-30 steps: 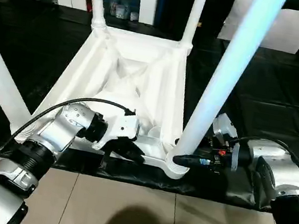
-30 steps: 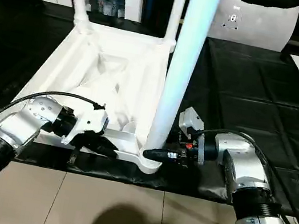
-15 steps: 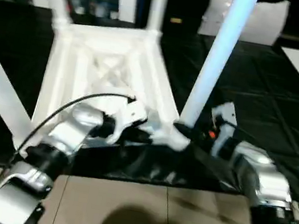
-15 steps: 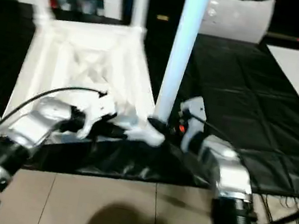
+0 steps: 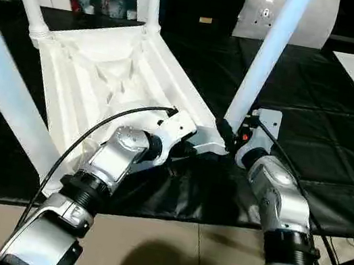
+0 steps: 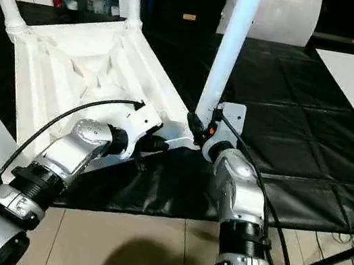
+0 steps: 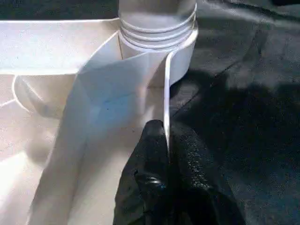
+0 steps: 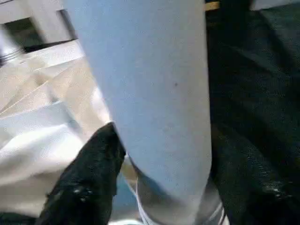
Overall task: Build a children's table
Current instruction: Rotate leg to tighten
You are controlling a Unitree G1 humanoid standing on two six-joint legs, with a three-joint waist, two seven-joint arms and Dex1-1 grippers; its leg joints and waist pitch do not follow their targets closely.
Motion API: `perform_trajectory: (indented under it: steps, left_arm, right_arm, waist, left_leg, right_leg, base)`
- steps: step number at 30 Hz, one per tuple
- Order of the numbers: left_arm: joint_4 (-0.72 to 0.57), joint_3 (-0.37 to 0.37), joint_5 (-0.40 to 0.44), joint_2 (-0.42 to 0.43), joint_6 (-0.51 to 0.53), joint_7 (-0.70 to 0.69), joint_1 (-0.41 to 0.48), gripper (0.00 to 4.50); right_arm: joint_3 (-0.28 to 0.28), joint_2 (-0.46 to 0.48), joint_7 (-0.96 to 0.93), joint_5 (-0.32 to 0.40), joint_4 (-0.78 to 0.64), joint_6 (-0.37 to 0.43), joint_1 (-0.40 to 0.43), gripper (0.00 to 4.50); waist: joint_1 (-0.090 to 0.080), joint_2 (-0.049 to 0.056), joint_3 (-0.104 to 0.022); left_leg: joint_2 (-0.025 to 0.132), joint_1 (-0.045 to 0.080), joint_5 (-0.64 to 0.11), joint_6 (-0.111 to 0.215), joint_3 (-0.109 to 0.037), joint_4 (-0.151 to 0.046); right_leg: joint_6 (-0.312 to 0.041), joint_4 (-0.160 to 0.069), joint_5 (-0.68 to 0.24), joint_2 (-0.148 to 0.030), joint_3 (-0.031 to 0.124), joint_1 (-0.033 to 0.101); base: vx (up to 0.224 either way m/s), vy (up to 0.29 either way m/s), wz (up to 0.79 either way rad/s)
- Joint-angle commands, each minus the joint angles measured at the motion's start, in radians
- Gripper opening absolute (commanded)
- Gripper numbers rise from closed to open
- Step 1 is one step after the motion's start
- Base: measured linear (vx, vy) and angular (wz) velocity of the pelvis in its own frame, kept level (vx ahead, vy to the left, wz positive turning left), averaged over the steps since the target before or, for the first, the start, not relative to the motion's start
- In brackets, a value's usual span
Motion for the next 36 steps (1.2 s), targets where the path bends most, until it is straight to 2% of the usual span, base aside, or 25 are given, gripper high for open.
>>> perform_trajectory:
  steps: [1,2,4,5,7,8,10,12,14,15,18,20,23,24,25,31,34,36]
  left_arm:
    - [-0.025,-0.008,-0.017,0.012,-0.070,-0.033,-0.010,0.00]
    - [-0.026,-0.007,-0.020,0.021,-0.073,-0.044,-0.007,0.00]
    - [-0.026,-0.012,-0.024,0.048,-0.100,-0.082,0.002,0.00]
    - [-0.027,-0.013,-0.028,0.065,-0.103,-0.104,0.009,0.00]
    - [-0.025,-0.019,-0.031,0.101,-0.132,-0.151,0.020,0.00]
    - [-0.026,-0.020,-0.032,0.108,-0.144,-0.165,0.023,0.00]
    - [-0.042,-0.024,-0.063,0.163,-0.221,-0.279,0.043,0.00]
    - [-0.047,-0.023,-0.075,0.178,-0.233,-0.311,0.047,0.00]
    - [-0.050,-0.033,-0.097,0.224,-0.264,-0.418,0.049,0.00]
    - [-0.049,-0.041,-0.100,0.239,-0.270,-0.451,0.048,0.00]
    - [-0.044,-0.054,-0.102,0.263,-0.279,-0.499,0.045,0.00]
    - [-0.038,-0.070,-0.101,0.291,-0.293,-0.553,0.041,0.00]
    - [-0.037,-0.087,-0.109,0.317,-0.306,-0.615,0.036,0.00]
    - [-0.038,-0.090,-0.110,0.321,-0.306,-0.629,0.035,0.00]
    - [-0.039,-0.094,-0.112,0.325,-0.312,-0.644,0.035,0.00]
    - [-0.038,-0.106,-0.112,0.332,-0.331,-0.681,0.034,0.00]
    - [-0.038,-0.109,-0.113,0.330,-0.334,-0.680,0.035,0.00]
    - [-0.038,-0.111,-0.113,0.329,-0.335,-0.679,0.036,0.00]
  right_arm:
    - [0.105,-0.040,0.192,0.042,-0.023,-0.010,0.043,3.12]
    - [0.110,-0.062,0.228,0.046,-0.028,-0.019,0.051,3.28]
    - [0.115,-0.113,0.292,0.048,-0.035,-0.027,0.063,3.33]
    - [0.121,-0.148,0.340,0.049,-0.042,-0.032,0.070,3.53]
    - [0.130,-0.207,0.425,0.049,-0.057,-0.048,0.082,3.70]
    - [0.131,-0.216,0.436,0.048,-0.059,-0.050,0.084,3.70]
    - [0.140,-0.285,0.539,0.045,-0.049,-0.092,0.078,3.70]
    - [0.148,-0.306,0.581,0.053,-0.042,-0.115,0.074,3.70]
    - [0.168,-0.344,0.703,0.078,-0.004,-0.148,0.050,3.70]
    - [0.177,-0.353,0.741,0.087,0.005,-0.150,0.044,3.70]
    - [0.194,-0.368,0.805,0.096,0.020,-0.154,0.033,3.70]
    - [0.216,-0.385,0.878,0.098,0.040,-0.153,0.018,3.43]
    - [0.246,-0.401,0.947,0.089,0.072,-0.175,-0.005,3.23]
    - [0.252,-0.404,0.961,0.088,0.082,-0.177,-0.013,3.23]
    - [0.258,-0.406,0.978,0.087,0.096,-0.185,-0.022,2.98]
    - [0.282,-0.410,1.027,0.078,0.142,-0.213,-0.058,2.47]
    - [0.290,-0.400,1.031,0.074,0.158,-0.232,-0.070,2.22]
    - [0.292,-0.395,1.031,0.071,0.166,-0.247,-0.075,2.06]
  waist:
    - [0.006,-0.004,-0.065]
    - [0.010,-0.008,-0.069]
    - [0.011,-0.002,-0.069]
    - [0.008,-0.006,-0.069]
    - [0.013,-0.005,-0.070]
    - [0.014,-0.009,-0.071]
    - [0.015,-0.012,-0.073]
    - [0.013,-0.010,-0.072]
    - [0.018,-0.008,-0.074]
    - [0.021,-0.009,-0.075]
    - [0.029,-0.004,-0.076]
    - [0.037,-0.004,-0.076]
    - [0.052,-0.002,-0.076]
    - [0.054,-0.002,-0.076]
    - [0.056,-0.001,-0.076]
    - [0.065,-0.003,-0.080]
    - [0.072,-0.008,-0.082]
    - [0.073,-0.007,-0.080]
  left_leg:
    - [0.044,-0.001,-0.202,0.111,-0.014,-0.069]
    - [0.045,0.001,-0.203,0.115,-0.013,-0.066]
    - [0.047,0.000,-0.198,0.117,-0.014,-0.067]
    - [0.046,-0.003,-0.195,0.118,-0.014,-0.068]
    - [0.048,0.000,-0.195,0.124,-0.014,-0.066]
    - [0.047,-0.002,-0.192,0.125,-0.013,-0.066]
    - [0.047,-0.003,-0.192,0.126,-0.013,-0.065]
    - [0.048,-0.002,-0.189,0.128,-0.013,-0.066]
    - [0.051,0.000,-0.179,0.133,-0.012,-0.065]
    - [0.051,0.001,-0.176,0.136,-0.011,-0.064]
    - [0.056,0.006,-0.151,0.138,-0.010,-0.065]
    - [0.056,0.004,-0.139,0.144,-0.009,-0.064]
    - [0.059,0.008,-0.125,0.142,-0.006,-0.064]
    - [0.059,0.008,-0.125,0.142,-0.006,-0.064]
    - [0.059,0.009,-0.130,0.137,-0.006,-0.064]
    - [0.059,0.010,-0.126,0.122,-0.005,-0.063]
    - [0.059,0.010,-0.125,0.119,-0.004,-0.061]
    - [0.058,0.008,-0.132,0.112,-0.005,-0.061]
  right_leg:
    - [-0.214,-0.082,-0.287,-0.055,0.049,0.059]
    - [-0.212,-0.082,-0.294,-0.056,0.049,0.062]
    - [-0.212,-0.081,-0.293,-0.056,0.050,0.060]
    - [-0.213,-0.081,-0.290,-0.056,0.050,0.062]
    - [-0.220,-0.080,-0.286,-0.056,0.050,0.061]
    - [-0.220,-0.078,-0.287,-0.057,0.051,0.062]
    - [-0.216,-0.078,-0.298,-0.059,0.051,0.063]
    - [-0.219,-0.077,-0.292,-0.057,0.051,0.060]
    - [-0.240,-0.072,-0.255,-0.058,0.052,0.059]
    - [-0.247,-0.070,-0.242,-0.058,0.052,0.060]
    - [-0.262,-0.063,-0.198,-0.055,0.053,0.057]
    - [-0.273,-0.057,-0.172,-0.055,0.051,0.060]
    - [-0.285,-0.051,-0.143,-0.057,0.053,0.058]
    - [-0.287,-0.051,-0.142,-0.056,0.053,0.058]
    - [-0.288,-0.051,-0.148,-0.057,0.053,0.058]
    - [-0.291,-0.048,-0.148,-0.059,0.055,0.060]
    - [-0.284,-0.048,-0.165,-0.060,0.055,0.060]
    - [-0.279,-0.050,-0.186,-0.060,0.055,0.060]
  base:
    - [0.000,0.000,0.00]
    - [0.000,0.000,0.00]
    - [0.000,0.000,0.00]
    - [0.000,0.000,0.00]
    - [0.000,0.000,0.00]
    - [0.000,0.000,0.00]
    - [0.000,0.000,0.00]
    - [0.000,0.000,0.00]
    - [0.000,0.000,0.00]
    - [0.000,0.000,0.00]
    - [0.000,0.000,0.00]
    - [0.000,0.000,0.00]
    - [0.000,0.000,0.00]
    - [0.000,0.000,0.00]
    - [0.000,0.000,0.00]
    - [0.000,0.000,0.00]
    - [0.000,0.000,0.00]
    - [0.000,0.000,0.00]
